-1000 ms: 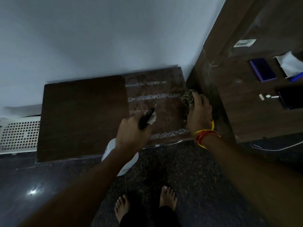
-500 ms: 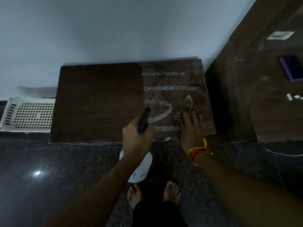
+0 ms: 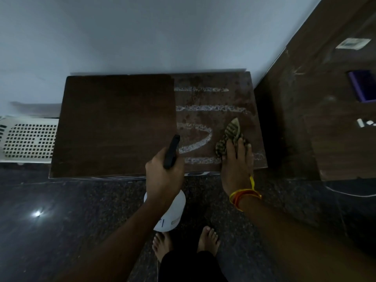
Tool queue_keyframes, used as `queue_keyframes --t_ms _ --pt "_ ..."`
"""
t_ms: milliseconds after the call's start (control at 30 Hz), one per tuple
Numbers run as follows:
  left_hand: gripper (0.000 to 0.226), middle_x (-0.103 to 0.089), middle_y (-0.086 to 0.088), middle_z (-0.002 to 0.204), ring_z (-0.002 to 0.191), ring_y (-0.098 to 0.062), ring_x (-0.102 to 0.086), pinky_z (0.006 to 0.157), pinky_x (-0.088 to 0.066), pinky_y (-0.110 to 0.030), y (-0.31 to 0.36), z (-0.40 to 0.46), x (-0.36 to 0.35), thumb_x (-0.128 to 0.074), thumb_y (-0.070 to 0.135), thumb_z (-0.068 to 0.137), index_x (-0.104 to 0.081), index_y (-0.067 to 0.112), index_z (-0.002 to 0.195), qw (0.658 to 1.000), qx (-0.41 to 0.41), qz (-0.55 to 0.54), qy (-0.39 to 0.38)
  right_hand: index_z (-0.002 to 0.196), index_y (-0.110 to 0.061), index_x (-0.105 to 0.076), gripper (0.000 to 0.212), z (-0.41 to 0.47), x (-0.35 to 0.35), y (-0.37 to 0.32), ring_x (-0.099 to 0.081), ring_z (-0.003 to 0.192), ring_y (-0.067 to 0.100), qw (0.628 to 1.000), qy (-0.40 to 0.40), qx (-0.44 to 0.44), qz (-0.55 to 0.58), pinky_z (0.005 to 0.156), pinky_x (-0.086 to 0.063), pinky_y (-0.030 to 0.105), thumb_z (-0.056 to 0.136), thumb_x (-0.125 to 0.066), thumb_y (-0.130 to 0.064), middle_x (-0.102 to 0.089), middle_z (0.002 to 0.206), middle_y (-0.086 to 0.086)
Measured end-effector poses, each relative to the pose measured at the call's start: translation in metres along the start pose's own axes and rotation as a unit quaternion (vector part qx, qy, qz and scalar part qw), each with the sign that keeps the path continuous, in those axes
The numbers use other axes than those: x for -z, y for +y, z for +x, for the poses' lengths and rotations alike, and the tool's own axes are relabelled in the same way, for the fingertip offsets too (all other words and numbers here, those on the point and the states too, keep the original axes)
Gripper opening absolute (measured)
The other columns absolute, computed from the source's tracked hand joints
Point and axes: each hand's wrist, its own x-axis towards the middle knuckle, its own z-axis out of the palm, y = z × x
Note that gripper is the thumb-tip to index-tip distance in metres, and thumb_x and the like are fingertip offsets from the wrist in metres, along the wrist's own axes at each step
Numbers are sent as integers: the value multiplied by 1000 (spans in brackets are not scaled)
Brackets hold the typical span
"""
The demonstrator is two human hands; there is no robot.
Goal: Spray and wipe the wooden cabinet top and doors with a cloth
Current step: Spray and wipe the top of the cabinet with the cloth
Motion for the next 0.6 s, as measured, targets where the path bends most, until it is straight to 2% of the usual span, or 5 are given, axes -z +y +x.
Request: queue_keyframes --t_ms 167,300,467,600 --pt "24 -45 -14 58 49 -20 -35 40 -28 -17 0 8 -1 -54 9 92 -48 4 69 1000 -12 9 -1 145 -17 -34 49 21 -5 -8 -9 143 42 1000 21 -9 7 116 -12 55 97 -46 -22 -20 156 16" --pt "22 -46 -23 62 51 -22 -37 44 -32 -26 -2 13 -5 -54 11 92 -50 -3 75 1000 -11 13 -4 146 -16 -33 49 32 -5 -9 -11 143 43 1000 29 4 3 116 -14 56 98 -44 -22 -21 155 17" --pt "23 -44 -21 61 53 -23 -37 48 -32 -31 1 12 -3 -54 9 93 -49 1 72 1000 9 3 -6 147 -15 -30 55 -1 -3 -16 -9 143 42 1000 -1 27 1 117 -11 55 96 -49 -18 -18 156 17" --pt "23 -44 -17 60 52 -23 -37 48 -32 -33 -2 16 -1 -55 10 93 -51 -4 76 1000 9 -1 -9 146 -14 -34 55 14 -6 -24 -13 142 44 1000 6 28 -11 115 -14 57 94 -52 -19 -21 155 18"
